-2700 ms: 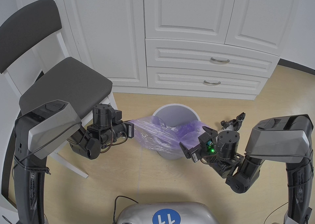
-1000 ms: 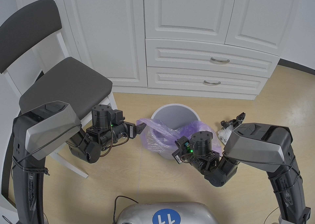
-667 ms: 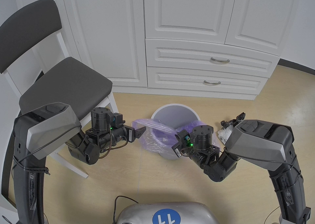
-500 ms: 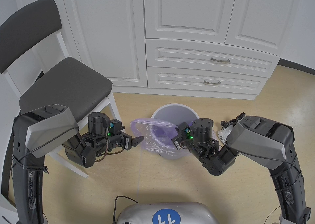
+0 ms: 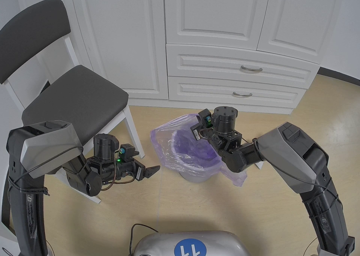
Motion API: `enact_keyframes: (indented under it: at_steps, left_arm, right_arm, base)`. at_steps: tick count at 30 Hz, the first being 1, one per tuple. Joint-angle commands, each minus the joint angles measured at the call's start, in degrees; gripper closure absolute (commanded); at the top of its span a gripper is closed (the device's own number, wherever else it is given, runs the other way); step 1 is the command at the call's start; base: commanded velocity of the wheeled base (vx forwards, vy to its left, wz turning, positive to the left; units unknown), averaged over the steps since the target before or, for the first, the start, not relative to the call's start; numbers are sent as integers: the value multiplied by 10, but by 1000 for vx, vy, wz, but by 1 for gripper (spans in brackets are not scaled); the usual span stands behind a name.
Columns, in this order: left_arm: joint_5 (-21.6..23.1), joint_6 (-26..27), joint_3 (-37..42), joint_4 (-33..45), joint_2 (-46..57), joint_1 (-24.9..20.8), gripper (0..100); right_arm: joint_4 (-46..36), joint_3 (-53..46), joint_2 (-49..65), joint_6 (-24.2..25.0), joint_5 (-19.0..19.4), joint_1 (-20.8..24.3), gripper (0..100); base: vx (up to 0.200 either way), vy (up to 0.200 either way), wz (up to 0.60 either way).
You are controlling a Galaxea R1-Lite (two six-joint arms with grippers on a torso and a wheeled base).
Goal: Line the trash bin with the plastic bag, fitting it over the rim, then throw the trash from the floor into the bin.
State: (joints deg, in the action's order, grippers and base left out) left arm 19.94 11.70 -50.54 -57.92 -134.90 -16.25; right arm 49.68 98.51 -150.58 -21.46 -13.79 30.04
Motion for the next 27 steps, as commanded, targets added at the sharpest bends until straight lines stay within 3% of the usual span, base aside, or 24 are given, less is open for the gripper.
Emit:
enact_keyframes:
  at_steps: [1, 7, 13, 19, 27]
  left_arm:
    - [7, 24, 35, -3, 35, -11, 0]
    - [7, 24, 48, -12, 54, -14, 0]
    - [23, 22, 69, -90, 51, -20, 0]
    - [39, 19, 104, -167, 57, -32, 0]
    - [34, 20, 119, -190, 69, -43, 0]
  right_arm:
    - [-136, 161, -99, -4, -6, -9, 100]
    - [-136, 161, -102, -7, -18, -7, 100]
    - [-23, 161, -111, -15, -66, -8, 100]
    - [71, 161, -123, -41, -84, -1, 100]
    - [152, 161, -125, -105, -85, 5, 100]
  base:
    - [0, 0, 0]
    - [0, 0, 0]
    - [0, 0, 0]
    - [0, 0, 0]
    - [0, 0, 0]
